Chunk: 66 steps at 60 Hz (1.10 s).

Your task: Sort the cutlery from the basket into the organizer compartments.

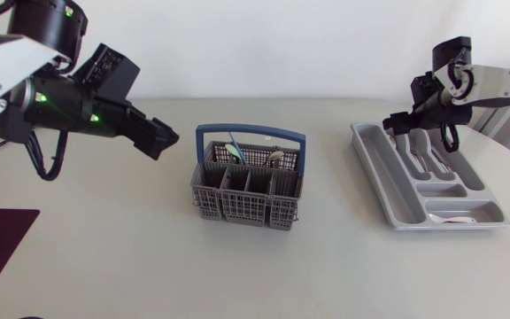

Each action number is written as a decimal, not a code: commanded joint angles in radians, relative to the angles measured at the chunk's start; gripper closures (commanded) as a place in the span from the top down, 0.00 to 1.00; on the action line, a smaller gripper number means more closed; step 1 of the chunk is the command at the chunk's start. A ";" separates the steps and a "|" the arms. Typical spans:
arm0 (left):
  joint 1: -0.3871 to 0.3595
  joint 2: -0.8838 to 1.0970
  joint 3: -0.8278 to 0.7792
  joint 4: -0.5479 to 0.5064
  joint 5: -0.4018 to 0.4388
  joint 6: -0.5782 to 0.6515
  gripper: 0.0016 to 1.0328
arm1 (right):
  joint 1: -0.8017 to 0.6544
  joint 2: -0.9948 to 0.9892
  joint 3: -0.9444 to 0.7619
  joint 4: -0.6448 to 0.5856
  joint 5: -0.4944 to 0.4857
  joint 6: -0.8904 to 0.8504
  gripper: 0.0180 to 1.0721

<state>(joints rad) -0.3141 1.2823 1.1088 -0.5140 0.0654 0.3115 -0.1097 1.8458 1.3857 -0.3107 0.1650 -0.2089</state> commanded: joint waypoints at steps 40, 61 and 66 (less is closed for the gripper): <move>-0.086 -0.005 -0.354 0.209 0.010 0.080 0.34 | 0.291 0.029 -0.005 -0.064 -0.295 0.103 0.19; -0.125 0.103 -0.359 0.238 0.028 0.095 0.03 | 0.321 0.188 0.179 -0.176 -0.452 0.134 0.11; -0.123 0.129 -0.359 0.250 0.033 0.101 0.03 | 0.332 0.214 0.200 -0.194 -0.484 0.137 0.10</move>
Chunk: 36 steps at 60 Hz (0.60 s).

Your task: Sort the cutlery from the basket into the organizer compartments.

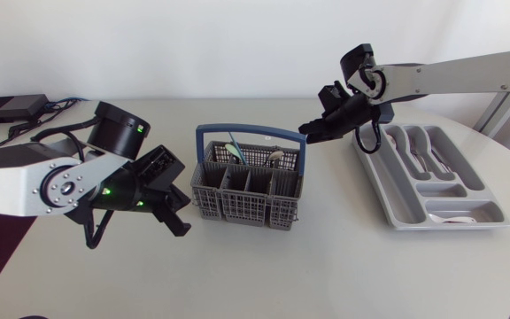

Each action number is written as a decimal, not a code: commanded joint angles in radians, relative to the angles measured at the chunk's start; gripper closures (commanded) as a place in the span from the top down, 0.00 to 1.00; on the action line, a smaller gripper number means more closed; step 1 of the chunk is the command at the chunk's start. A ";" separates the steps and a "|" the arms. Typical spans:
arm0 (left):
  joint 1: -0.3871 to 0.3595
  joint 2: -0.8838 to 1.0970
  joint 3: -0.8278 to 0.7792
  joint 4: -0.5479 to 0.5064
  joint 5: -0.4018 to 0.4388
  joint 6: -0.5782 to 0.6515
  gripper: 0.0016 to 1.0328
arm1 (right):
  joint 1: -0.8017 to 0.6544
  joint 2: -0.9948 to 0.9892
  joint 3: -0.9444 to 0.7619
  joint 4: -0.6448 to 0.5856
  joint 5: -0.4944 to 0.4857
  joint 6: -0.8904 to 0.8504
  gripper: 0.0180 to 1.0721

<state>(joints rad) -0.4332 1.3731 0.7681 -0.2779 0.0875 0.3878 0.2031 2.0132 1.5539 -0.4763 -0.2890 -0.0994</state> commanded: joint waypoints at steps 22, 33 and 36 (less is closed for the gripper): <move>0.031 0.202 0.030 0.123 0.029 0.029 0.03 | 0.027 0.044 0.009 -0.096 -0.197 0.021 0.09; 0.085 0.261 0.077 0.172 0.031 0.036 0.03 | 0.030 -0.045 -0.104 -0.101 -0.254 -0.010 0.09; 0.103 0.273 0.092 0.175 0.040 0.039 0.03 | 0.032 -0.067 -0.135 -0.101 -0.259 -0.014 0.09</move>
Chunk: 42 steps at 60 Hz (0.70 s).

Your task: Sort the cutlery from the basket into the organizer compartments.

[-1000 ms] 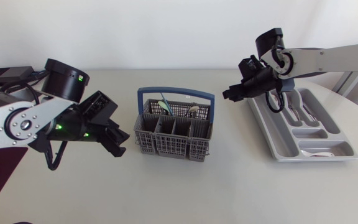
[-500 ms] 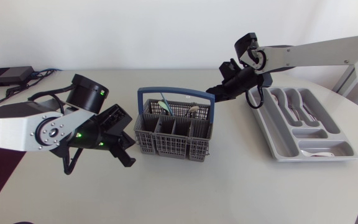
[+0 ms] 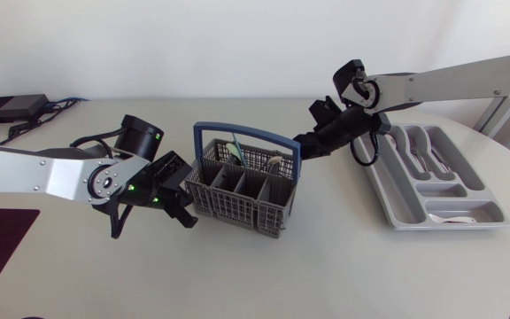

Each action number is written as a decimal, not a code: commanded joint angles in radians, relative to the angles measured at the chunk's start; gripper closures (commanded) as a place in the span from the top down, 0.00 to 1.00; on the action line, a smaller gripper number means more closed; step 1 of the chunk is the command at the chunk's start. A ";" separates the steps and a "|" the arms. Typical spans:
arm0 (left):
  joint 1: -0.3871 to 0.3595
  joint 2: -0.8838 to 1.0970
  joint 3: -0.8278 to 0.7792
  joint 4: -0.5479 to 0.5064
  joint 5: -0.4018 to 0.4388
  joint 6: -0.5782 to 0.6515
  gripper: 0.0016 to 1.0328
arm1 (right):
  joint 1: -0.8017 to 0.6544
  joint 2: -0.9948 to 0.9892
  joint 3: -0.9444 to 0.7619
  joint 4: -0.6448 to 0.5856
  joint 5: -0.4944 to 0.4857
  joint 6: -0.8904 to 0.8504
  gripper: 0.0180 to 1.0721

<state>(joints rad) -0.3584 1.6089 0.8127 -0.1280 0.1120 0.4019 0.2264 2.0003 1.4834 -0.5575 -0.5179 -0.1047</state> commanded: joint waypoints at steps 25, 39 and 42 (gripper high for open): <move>0.102 0.158 0.181 0.034 0.098 0.028 0.03 | 0.106 -0.313 -0.365 -0.015 -0.064 -0.033 0.09; 0.053 0.223 0.272 0.011 0.147 0.015 0.03 | 0.195 -0.388 -0.422 -0.058 -0.053 -0.075 0.08; 0.036 0.237 0.290 0.004 0.149 0.015 0.03 | 0.211 -0.402 -0.428 -0.078 -0.053 -0.090 0.08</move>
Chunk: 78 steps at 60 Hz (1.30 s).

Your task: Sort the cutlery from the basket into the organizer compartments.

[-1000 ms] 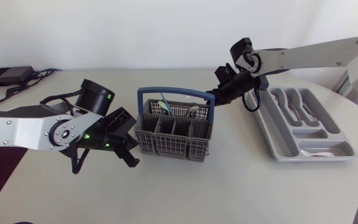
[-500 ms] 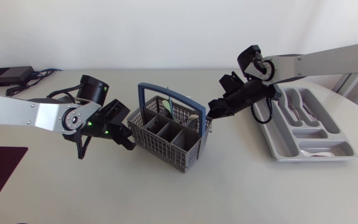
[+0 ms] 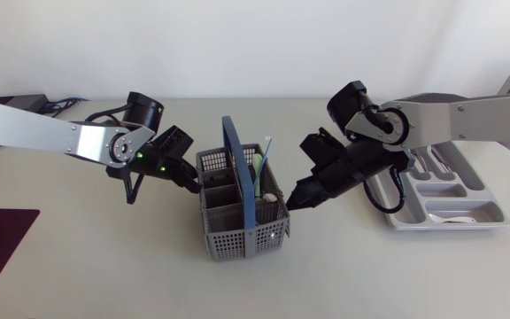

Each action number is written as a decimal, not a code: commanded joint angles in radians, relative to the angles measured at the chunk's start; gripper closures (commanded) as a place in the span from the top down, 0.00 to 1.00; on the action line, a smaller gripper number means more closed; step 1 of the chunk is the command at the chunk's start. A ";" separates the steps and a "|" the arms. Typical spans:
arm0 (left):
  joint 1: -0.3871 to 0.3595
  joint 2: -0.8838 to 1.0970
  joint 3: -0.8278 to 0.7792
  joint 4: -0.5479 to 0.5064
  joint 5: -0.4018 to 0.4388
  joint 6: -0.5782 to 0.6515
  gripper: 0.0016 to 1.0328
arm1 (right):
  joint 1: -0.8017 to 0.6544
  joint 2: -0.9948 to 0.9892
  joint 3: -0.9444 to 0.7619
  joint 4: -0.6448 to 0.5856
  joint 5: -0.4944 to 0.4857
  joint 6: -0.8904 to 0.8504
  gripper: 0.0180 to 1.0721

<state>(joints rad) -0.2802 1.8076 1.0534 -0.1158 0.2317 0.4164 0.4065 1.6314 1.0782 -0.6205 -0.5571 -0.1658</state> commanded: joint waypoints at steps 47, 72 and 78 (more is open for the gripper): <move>0.003 -0.381 -0.168 -0.217 0.092 0.226 0.03 | -0.264 -0.039 0.038 0.114 0.029 -0.018 0.09; -0.125 -0.832 -0.489 -0.295 0.110 0.271 0.03 | -0.264 0.291 0.296 0.220 0.045 0.089 0.09; -0.172 -0.903 -0.550 -0.288 0.103 0.269 0.03 | -0.248 0.341 0.354 0.219 0.040 0.111 0.09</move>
<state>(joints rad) -0.4217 0.9573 0.5598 -0.4034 0.3332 0.6594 0.1432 1.9236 1.3834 -0.4068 -0.5095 -0.0956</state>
